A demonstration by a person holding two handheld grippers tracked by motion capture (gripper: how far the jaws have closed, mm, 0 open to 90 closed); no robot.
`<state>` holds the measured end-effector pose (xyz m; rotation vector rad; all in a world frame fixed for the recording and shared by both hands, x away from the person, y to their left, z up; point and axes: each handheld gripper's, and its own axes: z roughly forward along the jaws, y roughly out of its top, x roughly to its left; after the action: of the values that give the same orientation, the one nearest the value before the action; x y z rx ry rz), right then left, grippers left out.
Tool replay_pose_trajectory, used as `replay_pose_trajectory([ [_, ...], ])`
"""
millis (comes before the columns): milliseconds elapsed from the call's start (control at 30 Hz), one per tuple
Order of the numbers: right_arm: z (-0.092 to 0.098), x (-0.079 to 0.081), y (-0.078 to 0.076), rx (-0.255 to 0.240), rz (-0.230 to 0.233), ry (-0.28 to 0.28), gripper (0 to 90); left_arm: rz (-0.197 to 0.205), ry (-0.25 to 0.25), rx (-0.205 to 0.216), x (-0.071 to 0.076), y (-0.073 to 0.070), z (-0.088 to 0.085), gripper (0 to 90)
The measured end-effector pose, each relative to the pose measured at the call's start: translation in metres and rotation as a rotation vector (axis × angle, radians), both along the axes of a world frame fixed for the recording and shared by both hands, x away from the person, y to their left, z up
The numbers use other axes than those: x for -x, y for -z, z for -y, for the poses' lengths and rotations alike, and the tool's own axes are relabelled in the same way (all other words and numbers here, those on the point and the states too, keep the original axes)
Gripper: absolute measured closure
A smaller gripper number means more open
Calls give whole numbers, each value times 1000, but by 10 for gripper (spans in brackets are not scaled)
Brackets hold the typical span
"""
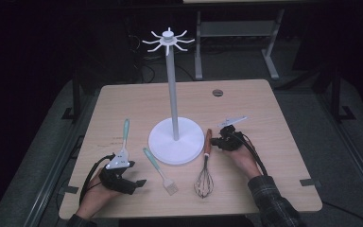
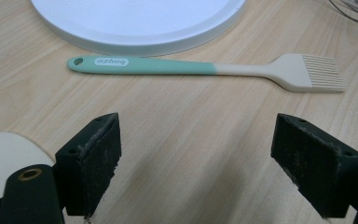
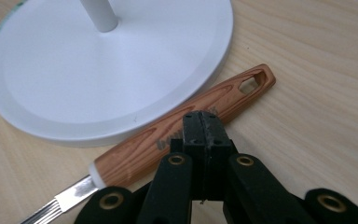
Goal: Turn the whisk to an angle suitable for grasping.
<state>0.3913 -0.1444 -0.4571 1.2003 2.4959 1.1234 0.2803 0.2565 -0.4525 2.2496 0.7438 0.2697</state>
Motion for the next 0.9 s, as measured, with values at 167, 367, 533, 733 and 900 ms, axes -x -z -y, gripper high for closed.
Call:
replay_pose_trajectory([
  [167,3,14,-13,-41,-9,-34,900,-2,0,1,0,0,0,157],
  [367,-8,35,-21,-53,-32,-110,900,1,5,-8,0,0,0,157],
  [533,-20,47,-21,-46,-40,-160,900,-2,2,-10,0,0,0,157],
  [733,-27,55,-17,-34,-69,-189,900,-11,-2,-11,0,1,1,157],
  [900,-32,57,-11,-4,-84,-210,900,-12,-2,-12,0,1,0,157],
])
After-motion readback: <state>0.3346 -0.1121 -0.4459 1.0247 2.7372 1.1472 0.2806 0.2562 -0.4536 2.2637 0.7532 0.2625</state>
